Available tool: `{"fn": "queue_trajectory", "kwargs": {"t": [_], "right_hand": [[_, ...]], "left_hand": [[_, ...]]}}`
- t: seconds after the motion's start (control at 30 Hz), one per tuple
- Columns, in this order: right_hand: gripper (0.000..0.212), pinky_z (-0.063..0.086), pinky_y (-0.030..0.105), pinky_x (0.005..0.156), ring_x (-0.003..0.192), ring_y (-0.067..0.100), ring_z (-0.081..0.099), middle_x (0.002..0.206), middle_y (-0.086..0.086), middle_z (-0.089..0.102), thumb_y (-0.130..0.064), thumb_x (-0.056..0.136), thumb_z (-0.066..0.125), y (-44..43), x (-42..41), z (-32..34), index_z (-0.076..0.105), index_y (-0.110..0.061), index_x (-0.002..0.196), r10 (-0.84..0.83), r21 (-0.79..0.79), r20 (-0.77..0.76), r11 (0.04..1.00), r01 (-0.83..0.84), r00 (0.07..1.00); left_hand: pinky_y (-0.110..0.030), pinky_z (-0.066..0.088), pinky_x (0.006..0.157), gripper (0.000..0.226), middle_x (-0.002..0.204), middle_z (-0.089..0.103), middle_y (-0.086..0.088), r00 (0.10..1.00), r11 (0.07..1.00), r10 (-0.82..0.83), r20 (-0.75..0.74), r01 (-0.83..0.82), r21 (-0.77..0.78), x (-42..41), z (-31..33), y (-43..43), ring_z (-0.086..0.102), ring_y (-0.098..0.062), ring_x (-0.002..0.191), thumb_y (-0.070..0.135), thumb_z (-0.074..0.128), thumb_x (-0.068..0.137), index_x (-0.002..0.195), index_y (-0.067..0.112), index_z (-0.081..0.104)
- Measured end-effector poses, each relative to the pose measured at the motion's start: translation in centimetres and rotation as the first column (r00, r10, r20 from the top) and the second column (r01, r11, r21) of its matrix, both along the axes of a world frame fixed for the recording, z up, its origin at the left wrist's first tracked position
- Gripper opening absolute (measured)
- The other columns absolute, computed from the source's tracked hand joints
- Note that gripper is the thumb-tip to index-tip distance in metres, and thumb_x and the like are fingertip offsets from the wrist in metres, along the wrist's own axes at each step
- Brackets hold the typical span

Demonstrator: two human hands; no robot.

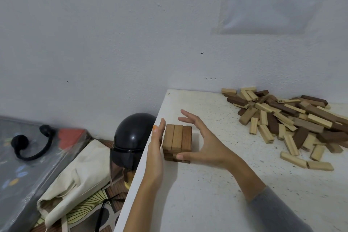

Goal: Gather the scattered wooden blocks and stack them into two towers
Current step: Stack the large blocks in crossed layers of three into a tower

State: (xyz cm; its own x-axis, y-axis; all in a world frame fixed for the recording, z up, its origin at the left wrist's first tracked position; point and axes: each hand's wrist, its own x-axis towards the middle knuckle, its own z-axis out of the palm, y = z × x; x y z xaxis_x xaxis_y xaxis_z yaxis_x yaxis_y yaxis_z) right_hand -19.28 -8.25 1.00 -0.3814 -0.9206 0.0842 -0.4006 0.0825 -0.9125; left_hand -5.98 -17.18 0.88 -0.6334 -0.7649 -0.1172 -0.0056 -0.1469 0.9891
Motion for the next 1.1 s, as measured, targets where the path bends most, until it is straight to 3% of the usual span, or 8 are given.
{"fn": "queue_trajectory", "kwargs": {"t": [0.17,0.27,0.43,0.67,0.8,0.93,1.0,1.1], "right_hand": [[0.096,0.029,-0.006,0.086,0.133,-0.004,0.033,0.140,-0.018,0.045,-0.027,0.069,0.087,-0.4,0.5,-0.2,0.028,-0.043,0.144,-0.007,-0.010,0.034,1.000,0.007,0.999],[0.092,0.031,-0.008,0.081,0.133,0.004,0.034,0.144,-0.010,0.043,-0.025,0.070,0.086,-0.6,0.7,-0.4,0.031,-0.041,0.142,-0.029,-0.030,0.050,0.999,0.031,0.998],[0.090,0.037,-0.004,0.081,0.132,0.005,0.036,0.142,-0.010,0.042,-0.027,0.069,0.086,-0.7,0.7,-0.6,0.033,-0.044,0.140,-0.031,-0.045,0.051,0.998,0.034,0.998],[0.090,0.039,-0.002,0.080,0.131,0.003,0.037,0.141,-0.012,0.043,-0.028,0.068,0.087,-0.7,0.8,-0.6,0.035,-0.047,0.139,-0.036,-0.061,0.067,0.997,0.040,0.997],[0.102,0.028,-0.006,0.089,0.134,-0.009,0.029,0.147,-0.021,0.036,-0.043,0.067,0.084,-0.5,0.6,-0.6,0.020,-0.048,0.146,-0.004,-0.062,0.111,0.998,0.011,0.994],[0.074,0.010,0.029,0.117,0.142,-0.007,0.014,0.155,-0.027,0.021,-0.061,0.080,0.052,0.2,1.0,-0.9,0.021,-0.050,0.146,-0.071,-0.124,0.463,0.982,0.144,0.883],[0.065,0.007,0.032,0.120,0.144,-0.004,0.015,0.156,-0.024,0.021,-0.059,0.087,0.040,0.4,2.2,-1.1,0.025,-0.043,0.148,-0.151,-0.127,0.577,0.954,0.271,0.803],[0.055,0.016,0.021,0.112,0.142,-0.001,0.021,0.155,-0.018,0.026,-0.050,0.097,0.032,0.3,4.3,-1.8,0.029,-0.032,0.149,-0.259,-0.104,0.680,0.892,0.439,0.686]], "left_hand": [[-0.019,0.041,0.094,0.069,0.139,0.049,0.012,1.000,1.000,-0.008,0.004,0.008,0.020,-0.2,-0.1,0.1,0.048,0.004,0.120,0.070,0.028,0.077,0.139,0.045,0.045],[-0.011,0.041,0.082,0.063,0.133,0.050,0.013,1.000,1.000,0.004,0.006,-0.004,0.029,-0.4,0.1,0.2,0.048,0.012,0.110,0.064,0.025,0.083,0.139,0.042,0.045],[0.007,0.036,0.064,0.036,0.106,0.036,0.040,0.999,0.999,0.051,-0.016,-0.051,0.019,-0.7,0.1,0.5,0.038,0.041,0.074,0.039,0.022,0.104,0.133,0.041,0.043],[0.007,0.035,0.058,0.043,0.101,0.032,0.038,0.999,0.998,0.051,-0.015,-0.050,0.045,-0.7,0.1,0.4,0.036,0.041,0.067,0.039,0.021,0.104,0.143,0.035,0.038],[0.003,0.038,0.077,0.041,0.121,0.043,0.036,0.999,0.999,0.026,-0.036,-0.025,0.025,-0.4,-0.2,0.2,0.042,0.035,0.095,0.042,0.021,0.102,0.137,0.038,0.043],[-0.032,0.021,0.119,0.063,0.142,0.048,0.021,1.000,0.999,0.010,-0.026,-0.009,0.035,0.2,-0.7,-0.3,0.037,0.005,0.135,0.072,0.027,0.089,0.141,0.040,0.044],[-0.041,0.019,0.120,0.068,0.141,0.050,0.022,0.999,0.997,0.015,-0.033,-0.012,0.077,0.4,-1.1,-0.3,0.039,0.000,0.136,0.081,0.032,0.083,0.138,0.044,0.048],[-0.042,0.029,0.116,0.054,0.130,0.061,0.015,0.992,0.980,0.041,-0.123,-0.016,0.201,-0.1,-1.2,0.1,0.051,-0.008,0.128,0.074,0.037,0.081,0.120,0.044,0.061]]}}
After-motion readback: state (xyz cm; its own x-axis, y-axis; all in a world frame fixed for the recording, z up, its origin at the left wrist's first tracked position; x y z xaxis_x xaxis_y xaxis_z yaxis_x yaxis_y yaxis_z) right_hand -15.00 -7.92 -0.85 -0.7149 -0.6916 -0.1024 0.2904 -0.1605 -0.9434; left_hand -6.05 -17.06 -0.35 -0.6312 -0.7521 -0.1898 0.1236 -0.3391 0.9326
